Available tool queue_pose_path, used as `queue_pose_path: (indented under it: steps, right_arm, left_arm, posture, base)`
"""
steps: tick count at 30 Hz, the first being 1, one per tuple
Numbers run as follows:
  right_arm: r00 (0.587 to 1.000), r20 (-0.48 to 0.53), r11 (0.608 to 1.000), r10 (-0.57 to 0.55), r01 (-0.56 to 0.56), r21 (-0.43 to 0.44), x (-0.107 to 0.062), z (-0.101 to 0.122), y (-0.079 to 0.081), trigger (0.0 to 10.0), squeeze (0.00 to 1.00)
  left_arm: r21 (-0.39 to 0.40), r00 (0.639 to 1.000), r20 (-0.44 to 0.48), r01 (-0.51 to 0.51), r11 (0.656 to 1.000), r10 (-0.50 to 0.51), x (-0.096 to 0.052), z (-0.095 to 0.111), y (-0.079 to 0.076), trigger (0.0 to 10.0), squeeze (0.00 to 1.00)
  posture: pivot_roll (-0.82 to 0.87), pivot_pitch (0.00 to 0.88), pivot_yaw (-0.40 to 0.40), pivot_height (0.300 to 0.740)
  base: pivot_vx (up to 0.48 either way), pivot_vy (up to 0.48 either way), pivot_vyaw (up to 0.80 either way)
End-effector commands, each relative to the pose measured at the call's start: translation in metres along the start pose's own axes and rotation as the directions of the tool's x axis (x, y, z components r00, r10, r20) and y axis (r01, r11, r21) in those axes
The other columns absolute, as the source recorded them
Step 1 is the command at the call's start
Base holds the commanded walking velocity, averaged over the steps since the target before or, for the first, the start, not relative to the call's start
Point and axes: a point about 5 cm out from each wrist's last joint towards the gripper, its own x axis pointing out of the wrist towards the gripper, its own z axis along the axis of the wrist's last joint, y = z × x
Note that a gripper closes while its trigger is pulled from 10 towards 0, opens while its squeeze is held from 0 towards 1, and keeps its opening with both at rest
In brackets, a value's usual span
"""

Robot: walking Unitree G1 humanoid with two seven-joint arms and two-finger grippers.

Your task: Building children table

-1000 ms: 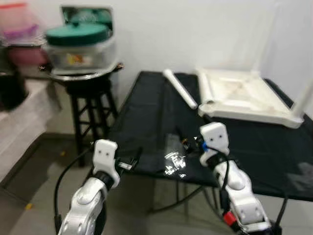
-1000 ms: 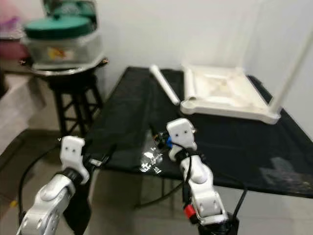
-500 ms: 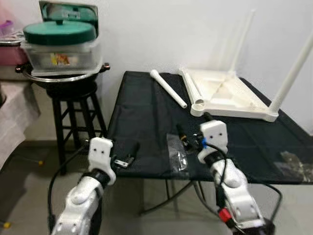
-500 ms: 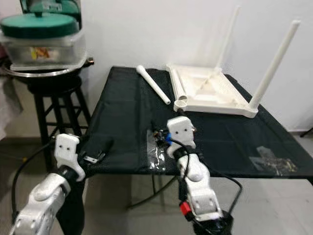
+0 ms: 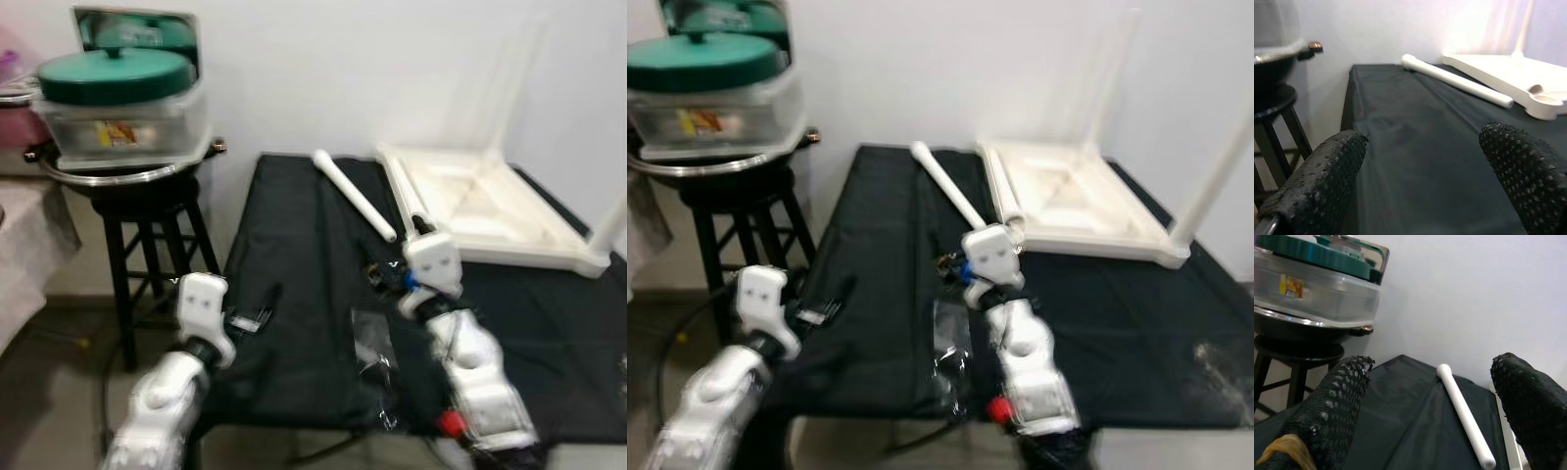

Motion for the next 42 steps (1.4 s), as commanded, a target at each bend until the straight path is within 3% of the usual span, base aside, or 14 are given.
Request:
queue_pose_path:
  steps: [1, 19, 23, 31, 42]
  right_arm:
    - [0.999, -0.021, 1.000, -0.026, 0.025, -0.014, -0.003, -0.006, -0.009, 10.0, 0.00]
    - [0.997, -0.006, 0.996, -0.082, 0.082, -0.026, 0.005, -0.002, -0.026, 10.0, 0.00]
    - [0.990, 0.002, 0.990, -0.140, 0.140, -0.034, 0.006, 0.000, -0.038, 10.0, 0.00]
    - [0.988, -0.004, 0.988, -0.153, 0.153, -0.035, 0.010, 0.000, -0.045, 10.0, 0.00]
    - [0.980, -0.077, 0.983, -0.181, 0.182, 0.002, 0.024, -0.004, -0.068, 10.0, 0.00]
  left_arm:
    - [-0.017, 1.000, 0.001, 0.019, 1.000, -0.019, 0.001, -0.002, -0.006, 10.0, 0.00]
    - [-0.023, 1.000, -0.002, 0.019, 1.000, -0.019, 0.000, -0.002, -0.005, 10.0, 0.00]
    - [-0.025, 1.000, -0.001, 0.015, 1.000, -0.015, 0.001, -0.001, -0.006, 10.0, 0.00]
    - [0.006, 1.000, -0.008, 0.017, 1.000, -0.017, 0.001, 0.001, -0.002, 10.0, 0.00]
    - [0.049, 1.000, -0.028, 0.009, 0.999, -0.007, -0.004, 0.006, 0.007, 10.0, 0.00]
  posture:
    - [0.05, 0.000, -0.055, 0.740]
    - [0.06, 0.000, -0.059, 0.740]
    - [0.06, 0.000, -0.058, 0.740]
    - [0.06, 0.000, -0.056, 0.740]
    - [0.07, 0.000, -0.042, 0.740]
  base:
    - [0.352, 0.000, 0.00]
    - [0.341, 0.000, 0.00]
    - [0.000, 0.000, 0.00]
    - [0.000, 0.000, 0.00]
    - [0.000, 0.000, 0.00]
